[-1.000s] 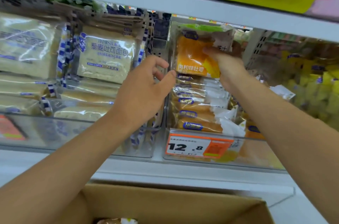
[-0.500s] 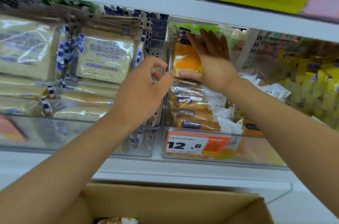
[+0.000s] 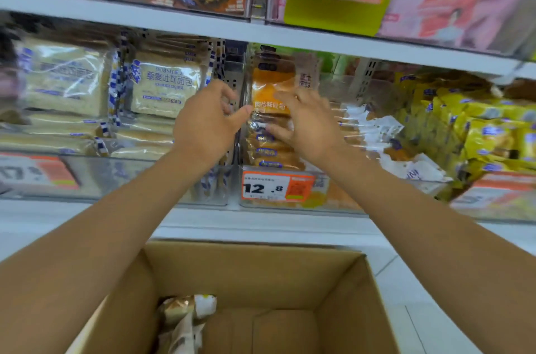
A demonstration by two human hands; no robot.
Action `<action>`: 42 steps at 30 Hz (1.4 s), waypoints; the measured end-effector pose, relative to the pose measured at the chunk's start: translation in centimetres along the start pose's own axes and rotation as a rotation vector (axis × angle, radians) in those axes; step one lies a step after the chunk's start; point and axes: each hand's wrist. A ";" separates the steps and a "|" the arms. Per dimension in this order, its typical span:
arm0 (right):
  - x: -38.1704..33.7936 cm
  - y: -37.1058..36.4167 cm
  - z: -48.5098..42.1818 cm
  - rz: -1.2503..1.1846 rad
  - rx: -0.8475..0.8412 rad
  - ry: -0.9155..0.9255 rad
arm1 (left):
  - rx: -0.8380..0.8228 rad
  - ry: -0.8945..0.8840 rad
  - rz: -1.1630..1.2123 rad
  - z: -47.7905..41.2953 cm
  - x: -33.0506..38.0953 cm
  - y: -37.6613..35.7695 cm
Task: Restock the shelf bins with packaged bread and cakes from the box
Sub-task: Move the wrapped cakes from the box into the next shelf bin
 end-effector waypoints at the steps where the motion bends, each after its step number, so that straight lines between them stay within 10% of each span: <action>1: -0.5 0.3 1.3 0.010 0.028 0.026 | 0.017 -0.008 -0.003 1.1 0.4 0.3; 8: -5.1 0.0 14.0 -0.226 0.060 0.019 | -0.239 0.159 -0.038 13.1 -1.8 -0.3; 17: -6.2 -16.9 32.0 -0.649 -0.940 -0.612 | -0.523 0.718 0.004 28.8 -16.6 -4.0; 23: -11.3 -26.6 36.5 -0.911 -1.127 -1.001 | -0.539 0.798 0.012 32.4 -19.6 -4.7; 33: -10.2 -25.5 35.6 -0.993 -0.952 -0.928 | -0.572 0.805 0.089 32.4 -19.6 -4.9; 38: -5.1 -17.2 31.3 -0.887 -0.950 -0.505 | -0.538 0.792 0.215 32.0 -18.7 -5.2; 42: -4.8 -13.2 29.6 -1.125 -0.952 -0.680 | -0.863 0.903 0.335 32.1 -17.3 -4.9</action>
Point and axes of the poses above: each hand's wrist, its own z-axis away from the middle knuckle, its own y-axis out of the back of the hand, x = y × z, and after that the axes turned 4 degrees about -z, right-handed
